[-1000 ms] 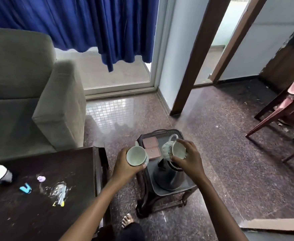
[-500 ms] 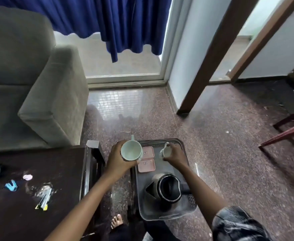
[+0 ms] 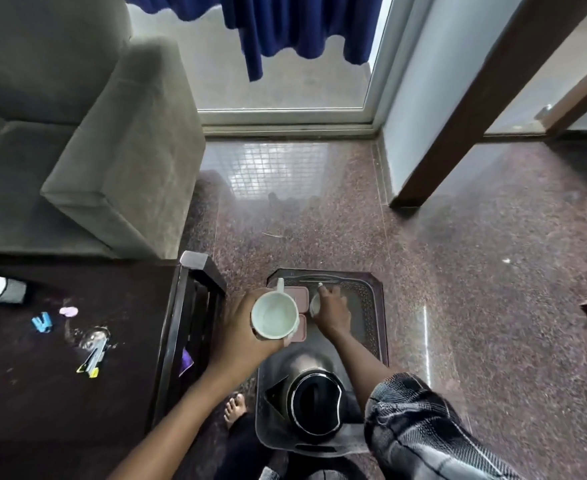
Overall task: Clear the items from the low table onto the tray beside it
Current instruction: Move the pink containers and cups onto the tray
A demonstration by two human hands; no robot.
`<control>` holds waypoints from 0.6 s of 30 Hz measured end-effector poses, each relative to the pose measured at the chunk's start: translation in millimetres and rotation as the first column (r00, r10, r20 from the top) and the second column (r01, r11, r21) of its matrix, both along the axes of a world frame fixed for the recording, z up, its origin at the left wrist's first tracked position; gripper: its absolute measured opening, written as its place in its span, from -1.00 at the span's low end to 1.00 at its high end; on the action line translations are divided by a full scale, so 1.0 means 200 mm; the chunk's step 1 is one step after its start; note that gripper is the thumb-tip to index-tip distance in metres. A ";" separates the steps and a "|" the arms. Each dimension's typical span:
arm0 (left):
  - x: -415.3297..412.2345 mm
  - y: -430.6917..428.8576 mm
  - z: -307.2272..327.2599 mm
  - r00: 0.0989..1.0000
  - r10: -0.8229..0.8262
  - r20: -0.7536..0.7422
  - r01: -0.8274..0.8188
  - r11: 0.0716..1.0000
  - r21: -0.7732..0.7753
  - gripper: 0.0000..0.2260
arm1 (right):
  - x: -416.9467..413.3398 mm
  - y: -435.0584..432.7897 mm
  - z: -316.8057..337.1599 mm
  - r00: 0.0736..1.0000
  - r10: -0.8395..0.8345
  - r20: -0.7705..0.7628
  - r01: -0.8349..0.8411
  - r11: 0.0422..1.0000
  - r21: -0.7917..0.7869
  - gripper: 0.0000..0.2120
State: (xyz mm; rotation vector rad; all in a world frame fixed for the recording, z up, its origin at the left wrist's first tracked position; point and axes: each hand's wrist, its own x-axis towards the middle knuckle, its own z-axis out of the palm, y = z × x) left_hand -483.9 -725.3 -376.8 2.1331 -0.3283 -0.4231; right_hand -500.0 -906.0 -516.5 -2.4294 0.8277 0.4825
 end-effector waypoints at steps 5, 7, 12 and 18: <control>-0.03 -0.02 0.02 1.000 0.008 -0.002 -0.008 1.000 -0.008 -0.33 | 0.01 0.03 -0.03 0.999 -0.030 -0.022 0.029 0.999 -0.026 -0.54; -0.03 -0.03 0.01 1.000 0.012 -0.015 -0.012 1.000 -0.014 -0.35 | 0.01 0.02 -0.01 0.996 -0.064 -0.054 0.067 0.997 0.049 -0.49; -0.02 -0.10 -0.01 1.000 0.025 -0.004 -0.024 0.999 0.042 -0.36 | -0.06 -0.05 0.19 0.918 -0.382 0.106 0.354 0.911 0.211 -0.66; -0.04 -0.25 -0.08 0.998 -0.063 0.005 0.060 0.973 0.222 -0.35 | -0.25 -0.03 0.62 0.752 -0.655 0.071 0.323 0.460 0.827 -0.89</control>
